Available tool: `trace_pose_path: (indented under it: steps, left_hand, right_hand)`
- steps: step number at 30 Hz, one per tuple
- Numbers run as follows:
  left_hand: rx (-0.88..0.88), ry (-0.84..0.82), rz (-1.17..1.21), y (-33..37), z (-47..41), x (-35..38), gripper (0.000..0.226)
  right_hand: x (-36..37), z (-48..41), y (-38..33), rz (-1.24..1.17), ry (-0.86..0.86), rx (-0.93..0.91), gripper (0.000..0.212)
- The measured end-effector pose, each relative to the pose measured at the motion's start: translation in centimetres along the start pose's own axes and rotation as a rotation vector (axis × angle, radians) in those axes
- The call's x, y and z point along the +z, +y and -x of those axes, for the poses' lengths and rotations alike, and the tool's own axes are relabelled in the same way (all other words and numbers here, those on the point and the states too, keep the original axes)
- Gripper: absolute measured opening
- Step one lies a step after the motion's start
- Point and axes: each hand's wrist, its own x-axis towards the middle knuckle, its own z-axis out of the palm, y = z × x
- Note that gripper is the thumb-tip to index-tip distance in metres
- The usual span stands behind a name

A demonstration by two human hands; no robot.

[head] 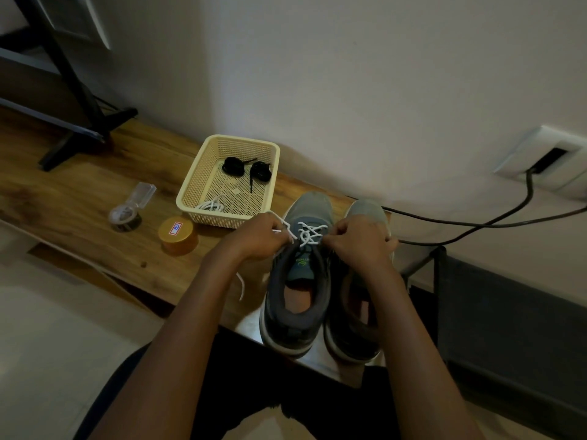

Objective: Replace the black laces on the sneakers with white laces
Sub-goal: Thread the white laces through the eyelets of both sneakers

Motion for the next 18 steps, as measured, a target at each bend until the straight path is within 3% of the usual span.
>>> trace_pose_path:
  steps: [6, 12, 18]
  left_hand:
    - [-0.035, -0.024, 0.170, 0.3, 0.1, -0.2, 0.015]
    - [-0.140, 0.001, 0.545, 1.3, 1.0, -1.2, 0.031]
    - [-0.082, 0.179, 0.516, 1.3, 0.5, -1.0, 0.010]
  right_hand:
    - [-0.1, 0.1, 0.0, 0.081, -0.041, -0.014, 0.013]
    - [-0.1, 0.4, 0.0, 0.156, -0.085, -0.037, 0.020]
    - [-0.3, 0.4, -0.2, 0.129, -0.053, -0.040, 0.021]
